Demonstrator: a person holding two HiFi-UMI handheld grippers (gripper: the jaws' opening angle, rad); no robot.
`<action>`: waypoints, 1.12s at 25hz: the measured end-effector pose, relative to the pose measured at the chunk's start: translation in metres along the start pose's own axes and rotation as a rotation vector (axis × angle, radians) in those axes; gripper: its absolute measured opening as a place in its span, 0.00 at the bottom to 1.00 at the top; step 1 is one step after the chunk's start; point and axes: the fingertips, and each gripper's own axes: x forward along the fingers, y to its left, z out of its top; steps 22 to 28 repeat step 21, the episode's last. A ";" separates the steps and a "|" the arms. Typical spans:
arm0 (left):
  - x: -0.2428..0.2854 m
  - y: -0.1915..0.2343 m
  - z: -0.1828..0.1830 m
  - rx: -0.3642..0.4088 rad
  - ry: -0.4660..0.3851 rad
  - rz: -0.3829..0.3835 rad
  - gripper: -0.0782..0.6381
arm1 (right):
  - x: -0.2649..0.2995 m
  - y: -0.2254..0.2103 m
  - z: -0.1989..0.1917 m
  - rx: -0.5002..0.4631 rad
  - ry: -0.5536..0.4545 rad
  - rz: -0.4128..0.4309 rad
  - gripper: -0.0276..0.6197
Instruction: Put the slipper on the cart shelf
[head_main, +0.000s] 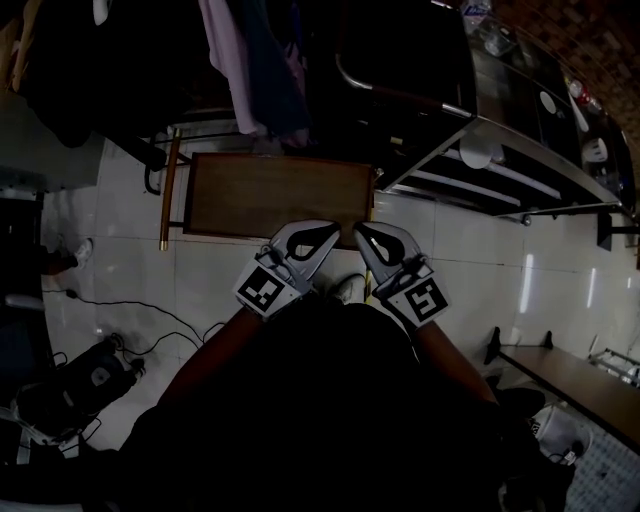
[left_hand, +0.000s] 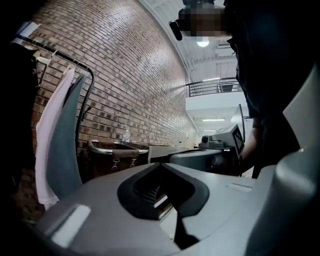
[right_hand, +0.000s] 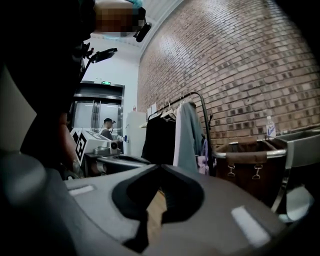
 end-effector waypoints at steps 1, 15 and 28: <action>0.001 -0.002 0.002 0.001 -0.003 0.002 0.11 | -0.002 0.001 0.002 -0.012 -0.002 0.008 0.04; 0.006 -0.018 0.005 0.018 0.001 0.027 0.11 | -0.011 -0.001 -0.002 -0.007 0.013 0.035 0.04; 0.005 -0.017 0.005 0.029 0.005 0.041 0.11 | -0.009 0.002 -0.004 0.007 0.012 0.056 0.04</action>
